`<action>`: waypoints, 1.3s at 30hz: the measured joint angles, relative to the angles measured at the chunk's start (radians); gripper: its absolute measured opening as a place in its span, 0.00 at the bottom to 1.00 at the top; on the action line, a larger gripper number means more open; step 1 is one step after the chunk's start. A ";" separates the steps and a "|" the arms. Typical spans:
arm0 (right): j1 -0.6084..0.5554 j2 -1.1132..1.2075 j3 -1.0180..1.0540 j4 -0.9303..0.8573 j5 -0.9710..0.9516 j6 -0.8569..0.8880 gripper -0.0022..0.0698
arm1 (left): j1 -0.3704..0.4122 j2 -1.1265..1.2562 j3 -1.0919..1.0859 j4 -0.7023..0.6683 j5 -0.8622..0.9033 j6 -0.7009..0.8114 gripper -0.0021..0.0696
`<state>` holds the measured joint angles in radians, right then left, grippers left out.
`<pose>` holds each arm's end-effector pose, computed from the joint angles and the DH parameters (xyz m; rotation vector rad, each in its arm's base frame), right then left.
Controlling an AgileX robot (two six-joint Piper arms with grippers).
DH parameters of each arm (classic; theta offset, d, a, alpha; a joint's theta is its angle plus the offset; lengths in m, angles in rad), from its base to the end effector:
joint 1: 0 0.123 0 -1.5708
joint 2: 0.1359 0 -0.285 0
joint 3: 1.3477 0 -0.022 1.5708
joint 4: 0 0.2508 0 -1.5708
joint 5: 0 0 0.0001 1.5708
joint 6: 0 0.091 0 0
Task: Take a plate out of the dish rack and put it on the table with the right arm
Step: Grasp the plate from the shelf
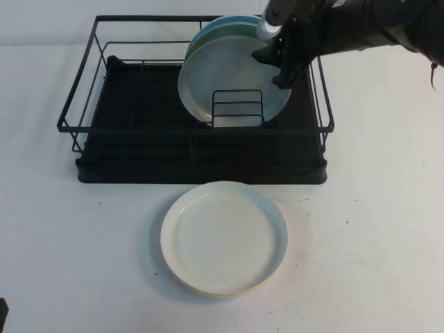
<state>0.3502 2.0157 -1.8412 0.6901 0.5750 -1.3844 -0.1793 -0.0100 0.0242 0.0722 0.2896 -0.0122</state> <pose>0.4408 0.1946 0.3166 -1.2855 1.6429 0.1155 0.0541 -0.0079 0.1794 0.1960 1.7764 -0.0695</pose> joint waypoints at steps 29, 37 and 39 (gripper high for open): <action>0.000 0.096 -0.002 0.048 -0.169 -0.094 0.47 | 0.000 0.000 0.000 0.000 0.000 0.000 0.02; 0.000 0.108 -0.002 0.050 -0.175 -0.094 0.47 | 0.000 0.000 0.000 0.000 0.000 0.000 0.02; 0.000 0.110 -0.002 0.050 -0.177 -0.094 0.47 | 0.000 0.000 0.000 0.000 0.000 0.000 0.02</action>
<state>0.3502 2.1255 -1.8433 0.7404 0.3976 -1.4789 -0.1793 -0.0100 0.0242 0.0722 0.2896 -0.0122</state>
